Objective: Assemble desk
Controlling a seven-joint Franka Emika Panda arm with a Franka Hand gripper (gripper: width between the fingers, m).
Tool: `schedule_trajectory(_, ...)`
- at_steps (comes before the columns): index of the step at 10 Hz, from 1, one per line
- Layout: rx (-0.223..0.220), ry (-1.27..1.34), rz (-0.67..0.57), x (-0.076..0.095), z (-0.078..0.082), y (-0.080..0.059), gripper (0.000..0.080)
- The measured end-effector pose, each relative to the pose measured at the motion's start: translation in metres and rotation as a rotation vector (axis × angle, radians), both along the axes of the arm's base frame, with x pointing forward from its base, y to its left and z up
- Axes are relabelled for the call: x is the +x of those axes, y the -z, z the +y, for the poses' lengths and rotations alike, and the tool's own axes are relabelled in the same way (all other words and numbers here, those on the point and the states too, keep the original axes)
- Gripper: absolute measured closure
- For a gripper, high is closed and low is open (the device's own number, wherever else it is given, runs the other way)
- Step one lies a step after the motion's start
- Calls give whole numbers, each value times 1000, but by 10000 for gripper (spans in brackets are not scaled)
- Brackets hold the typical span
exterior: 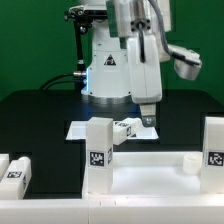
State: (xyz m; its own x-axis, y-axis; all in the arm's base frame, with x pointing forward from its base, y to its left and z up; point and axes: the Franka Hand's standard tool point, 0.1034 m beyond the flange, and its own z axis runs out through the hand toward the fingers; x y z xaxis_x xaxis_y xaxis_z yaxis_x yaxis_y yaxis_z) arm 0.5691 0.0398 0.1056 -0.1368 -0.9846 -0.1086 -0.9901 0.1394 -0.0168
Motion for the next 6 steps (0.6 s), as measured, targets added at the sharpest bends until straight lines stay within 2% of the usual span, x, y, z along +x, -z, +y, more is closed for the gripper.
schedule_trajectory(5,-4,-4,-11,0,1,4,150)
schedule_trajectory(6,-33,13,-45,-14,-4,19,150)
